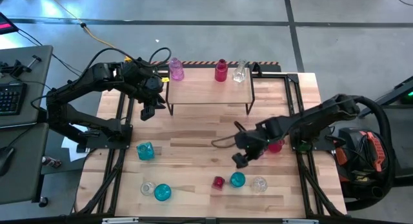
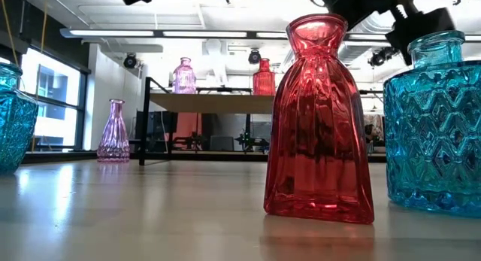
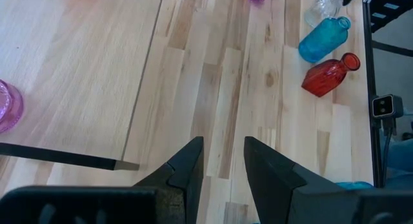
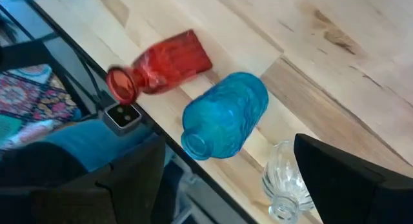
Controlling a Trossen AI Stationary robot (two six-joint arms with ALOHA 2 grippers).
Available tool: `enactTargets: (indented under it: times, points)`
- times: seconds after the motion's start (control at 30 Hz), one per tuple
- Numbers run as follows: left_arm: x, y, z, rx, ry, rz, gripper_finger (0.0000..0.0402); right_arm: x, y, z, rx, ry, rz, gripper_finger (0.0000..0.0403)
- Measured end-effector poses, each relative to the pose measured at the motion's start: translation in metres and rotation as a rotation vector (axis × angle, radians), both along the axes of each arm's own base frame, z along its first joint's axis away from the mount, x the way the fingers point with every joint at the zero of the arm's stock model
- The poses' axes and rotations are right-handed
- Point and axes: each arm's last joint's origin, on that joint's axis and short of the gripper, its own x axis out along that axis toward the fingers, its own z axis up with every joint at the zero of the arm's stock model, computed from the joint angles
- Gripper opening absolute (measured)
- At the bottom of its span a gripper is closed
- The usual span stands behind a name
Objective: Sort vases onto shelf
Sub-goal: Put the bottom right blue vase on the shelf
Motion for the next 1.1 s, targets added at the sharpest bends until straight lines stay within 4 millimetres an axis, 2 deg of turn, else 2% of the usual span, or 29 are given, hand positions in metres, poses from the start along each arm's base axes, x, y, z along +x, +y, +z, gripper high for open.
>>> enactTargets:
  times: [0.33, 0.67, 1.1]
  points:
    - [0.000, 0.000, 0.000, 0.000, 0.000, 0.000, 0.0104, -0.009, 0.035, -0.001, -0.155, -0.086, 0.020, 0.0321]
    - [0.000, 0.000, 0.000, 0.000, 0.000, 0.000, 0.0104, -0.002, 0.056, -0.025, -0.176, -0.039, 0.080, 0.0320]
    - [0.000, 0.000, 0.000, 0.000, 0.000, 0.000, 0.0104, 0.001, 0.058, -0.023, -0.193, -0.114, 0.150, 0.0320]
